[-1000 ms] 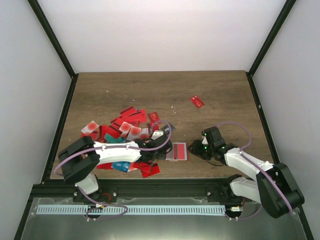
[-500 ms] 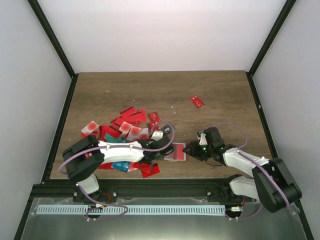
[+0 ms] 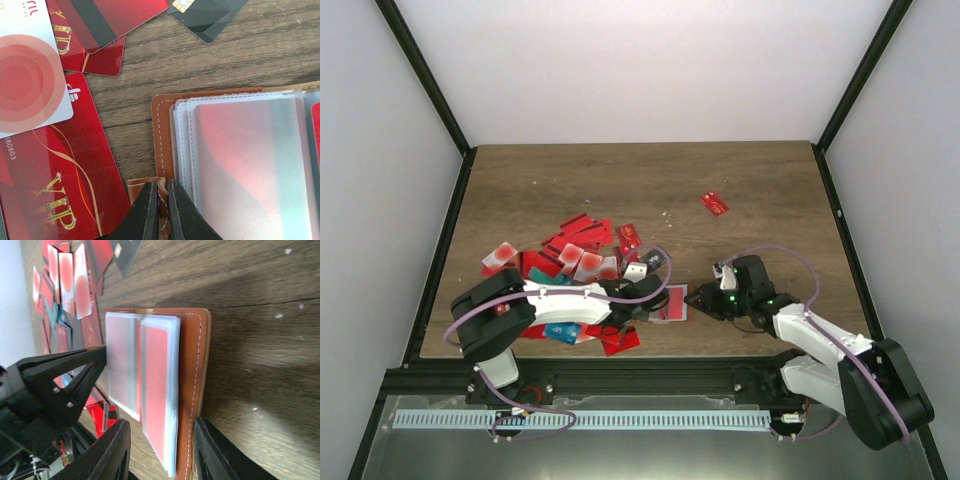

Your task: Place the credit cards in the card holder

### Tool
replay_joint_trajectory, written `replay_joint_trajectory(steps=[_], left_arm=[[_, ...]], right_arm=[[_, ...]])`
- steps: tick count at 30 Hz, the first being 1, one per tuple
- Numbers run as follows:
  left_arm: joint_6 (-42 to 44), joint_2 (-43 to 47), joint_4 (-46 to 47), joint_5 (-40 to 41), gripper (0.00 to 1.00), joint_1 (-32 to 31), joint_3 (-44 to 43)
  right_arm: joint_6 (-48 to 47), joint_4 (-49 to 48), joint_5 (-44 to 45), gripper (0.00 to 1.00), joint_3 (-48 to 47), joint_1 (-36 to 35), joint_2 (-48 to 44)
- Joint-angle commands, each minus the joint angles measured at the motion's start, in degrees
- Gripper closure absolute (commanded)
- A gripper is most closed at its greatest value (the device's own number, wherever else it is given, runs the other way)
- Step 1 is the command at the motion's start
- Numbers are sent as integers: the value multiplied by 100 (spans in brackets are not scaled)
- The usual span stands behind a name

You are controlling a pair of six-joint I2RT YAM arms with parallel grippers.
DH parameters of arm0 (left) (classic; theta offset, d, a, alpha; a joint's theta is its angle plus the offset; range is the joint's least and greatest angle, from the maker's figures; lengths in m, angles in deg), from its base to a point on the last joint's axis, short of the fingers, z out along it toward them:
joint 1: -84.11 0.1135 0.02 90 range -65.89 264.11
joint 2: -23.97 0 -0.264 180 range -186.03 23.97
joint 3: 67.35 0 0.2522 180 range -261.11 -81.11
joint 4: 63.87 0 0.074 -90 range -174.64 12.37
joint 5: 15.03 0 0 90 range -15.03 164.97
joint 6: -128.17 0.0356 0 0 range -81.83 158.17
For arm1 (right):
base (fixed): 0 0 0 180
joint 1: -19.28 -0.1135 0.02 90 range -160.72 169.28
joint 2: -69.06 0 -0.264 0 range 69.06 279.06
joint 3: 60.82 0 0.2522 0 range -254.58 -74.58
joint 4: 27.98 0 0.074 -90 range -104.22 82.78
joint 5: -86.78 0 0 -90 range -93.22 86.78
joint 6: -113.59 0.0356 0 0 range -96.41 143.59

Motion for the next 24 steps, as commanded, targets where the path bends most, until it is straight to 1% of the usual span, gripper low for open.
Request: replay_joint_trajectory(steps=[1, 10, 17, 24], left_arm=[[-13, -146, 348, -303, 96, -38, -51], [-1, -26, 595, -484, 96, -60, 34], [-37, 50, 939, -693, 96, -58, 198], [-249, 334, 1813, -1235, 96, 25, 750]], right_arm=[[129, -67, -384, 63, -91, -12, -253], [165, -550, -959, 63, -99, -50, -305], [293, -1159, -1181, 62, -125, -387, -175], [479, -1833, -1122, 63, -167, -666, 537]])
